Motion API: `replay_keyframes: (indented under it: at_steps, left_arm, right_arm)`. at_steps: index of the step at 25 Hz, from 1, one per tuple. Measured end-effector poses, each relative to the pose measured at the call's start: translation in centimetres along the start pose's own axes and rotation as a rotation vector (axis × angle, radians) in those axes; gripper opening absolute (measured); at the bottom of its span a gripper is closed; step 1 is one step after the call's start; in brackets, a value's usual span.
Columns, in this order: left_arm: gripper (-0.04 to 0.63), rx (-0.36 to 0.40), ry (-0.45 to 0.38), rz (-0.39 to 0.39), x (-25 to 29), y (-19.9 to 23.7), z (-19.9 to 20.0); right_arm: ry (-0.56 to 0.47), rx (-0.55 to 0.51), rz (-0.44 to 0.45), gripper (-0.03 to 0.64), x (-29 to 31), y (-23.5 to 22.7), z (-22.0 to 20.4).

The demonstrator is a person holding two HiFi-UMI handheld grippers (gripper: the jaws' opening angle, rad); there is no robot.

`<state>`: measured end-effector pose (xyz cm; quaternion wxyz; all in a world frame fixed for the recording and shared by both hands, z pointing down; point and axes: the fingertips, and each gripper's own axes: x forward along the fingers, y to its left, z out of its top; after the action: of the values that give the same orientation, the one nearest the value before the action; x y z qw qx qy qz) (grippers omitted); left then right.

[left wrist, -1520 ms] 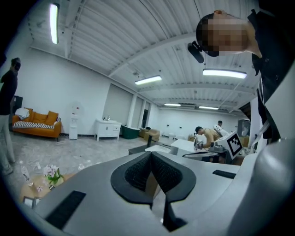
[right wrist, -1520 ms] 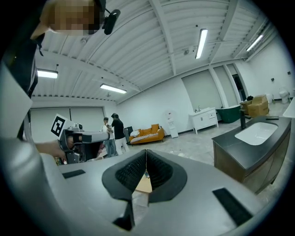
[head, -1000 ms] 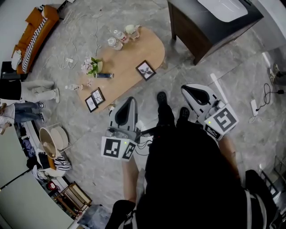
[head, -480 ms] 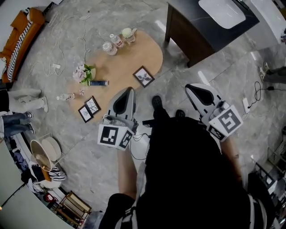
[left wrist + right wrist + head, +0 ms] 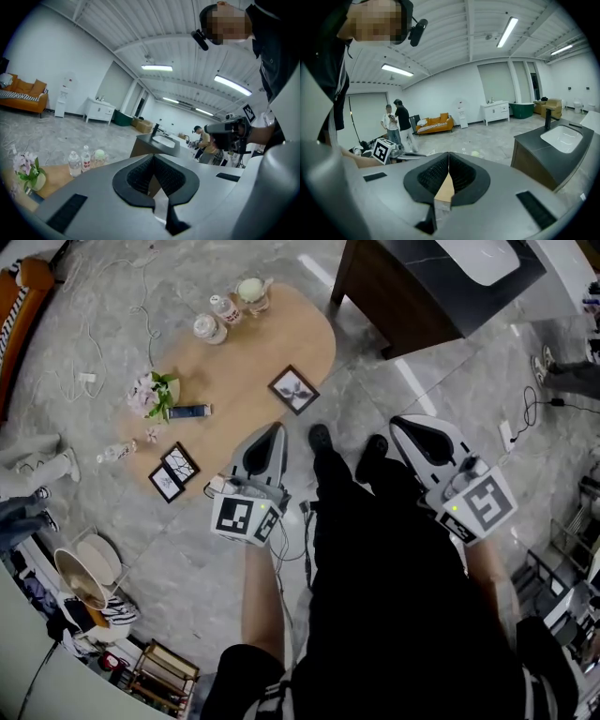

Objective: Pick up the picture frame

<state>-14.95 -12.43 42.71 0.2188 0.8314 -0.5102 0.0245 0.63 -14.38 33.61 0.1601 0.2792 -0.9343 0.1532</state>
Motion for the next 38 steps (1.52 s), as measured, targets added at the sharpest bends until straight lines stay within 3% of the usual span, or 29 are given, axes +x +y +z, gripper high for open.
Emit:
replay_keyframes:
  at_steps: [11,17,24,28,38]
  left_arm:
    - [0.014,-0.248,0.112,-0.082,5.5,3.2,-13.6]
    - [0.015,-0.426,0.147,-0.058,7.3,5.7,-20.5]
    - [0.017,-0.646,0.152,0.025,9.2,9.5,-28.1]
    - [0.091,-0.701,0.177,0.054,10.2,10.9,-31.8]
    - [0.184,-0.886,0.207,0.117,11.1,13.5,-39.7]
  right_arm:
    - [0.092,0.067,-0.006,0.012,4.0,-2.2,-4.1]
    - [0.163,0.129,0.015,0.012,6.3,-2.8,-8.1]
    - [0.220,0.171,0.029,0.012,8.7,-3.2,-11.4]
    - [0.247,0.182,0.052,0.012,10.2,-3.1,-13.2]
    - [0.298,0.226,0.052,0.012,11.6,-4.0,-17.1]
